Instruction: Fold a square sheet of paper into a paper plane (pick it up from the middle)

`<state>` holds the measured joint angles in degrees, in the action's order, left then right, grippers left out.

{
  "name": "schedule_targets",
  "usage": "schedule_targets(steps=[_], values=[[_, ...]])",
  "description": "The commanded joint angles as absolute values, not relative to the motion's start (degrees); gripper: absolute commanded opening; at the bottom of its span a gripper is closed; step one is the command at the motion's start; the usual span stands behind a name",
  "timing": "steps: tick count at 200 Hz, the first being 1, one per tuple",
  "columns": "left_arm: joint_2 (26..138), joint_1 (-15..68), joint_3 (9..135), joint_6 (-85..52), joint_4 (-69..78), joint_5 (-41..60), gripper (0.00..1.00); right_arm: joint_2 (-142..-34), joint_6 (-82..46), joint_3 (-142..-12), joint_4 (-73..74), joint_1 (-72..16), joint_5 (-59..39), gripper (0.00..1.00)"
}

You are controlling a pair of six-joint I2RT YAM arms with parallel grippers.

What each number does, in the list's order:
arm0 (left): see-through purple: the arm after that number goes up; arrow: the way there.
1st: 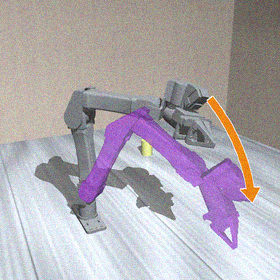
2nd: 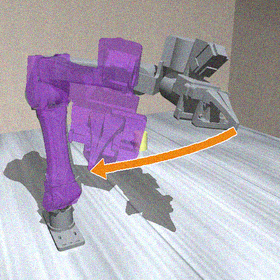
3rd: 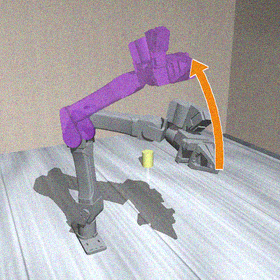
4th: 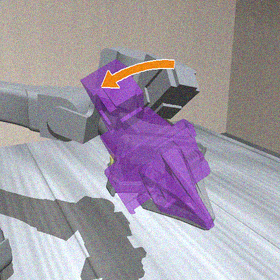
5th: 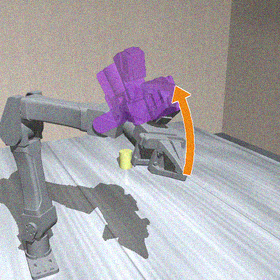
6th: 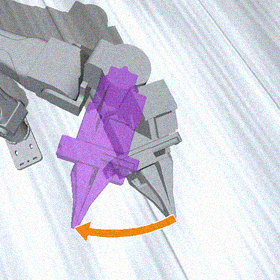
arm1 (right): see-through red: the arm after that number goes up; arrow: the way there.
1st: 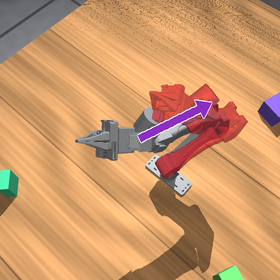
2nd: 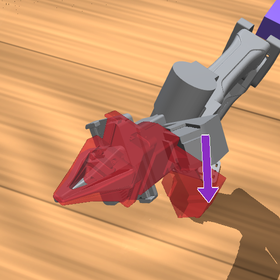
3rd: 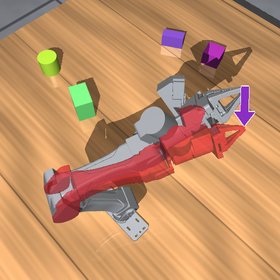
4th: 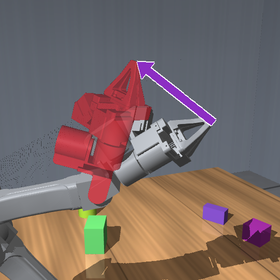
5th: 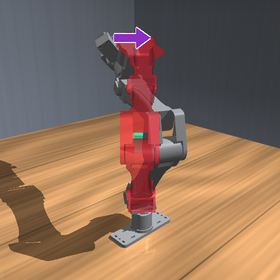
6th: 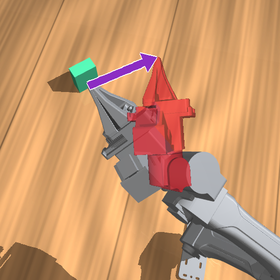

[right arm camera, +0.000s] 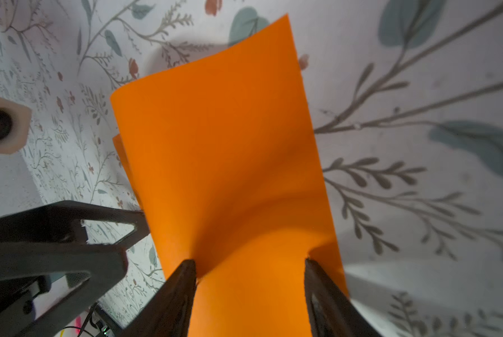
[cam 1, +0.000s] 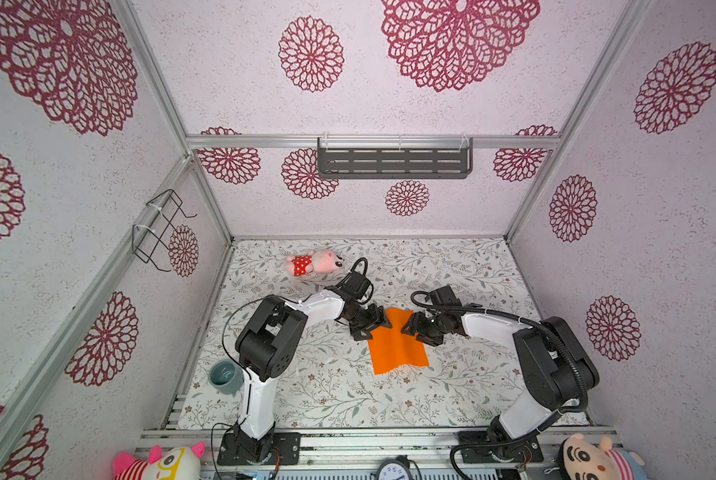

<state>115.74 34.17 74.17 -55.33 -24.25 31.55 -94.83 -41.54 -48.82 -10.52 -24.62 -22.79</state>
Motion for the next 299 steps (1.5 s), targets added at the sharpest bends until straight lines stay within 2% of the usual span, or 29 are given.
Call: schedule_targets(steps=[1, 50, 106, 143, 189, 199, 243, 299], values=[[115.03, 33.75, 72.71, -55.77, -21.20, 31.20, 0.80, -96.57, -43.13, -46.91, -9.47, -25.05, -24.60, 0.63], [113.63, 33.39, 71.63, -55.82, -18.25, 31.39, 0.80, -96.30, -45.25, -45.01, -2.66, -25.14, -28.76, 0.62], [114.52, 33.33, 72.73, -54.95, -19.10, 32.08, 0.79, -98.41, -47.76, -44.95, 4.35, -26.35, -33.22, 0.56], [114.36, 33.35, 73.56, -53.67, -20.41, 31.82, 0.64, -98.68, -49.03, -44.85, 7.44, -27.11, -34.27, 0.55], [113.12, 32.50, 72.85, -50.79, -17.82, 31.47, 0.28, -95.11, -49.13, -42.74, 10.84, -26.45, -33.13, 0.56], [110.37, 32.06, 71.91, -50.64, -16.06, 31.71, 0.23, -93.60, -49.19, -41.69, 12.22, -25.78, -32.45, 0.56], [105.80, 28.94, 66.95, -50.01, -6.99, 36.85, 0.22, -89.79, -46.30, -40.31, 15.37, -22.58, -31.56, 0.64], [103.84, 26.59, 64.32, -50.14, -2.19, 41.78, 0.22, -96.33, -43.55, -47.30, 20.43, -22.24, -42.21, 0.77]])
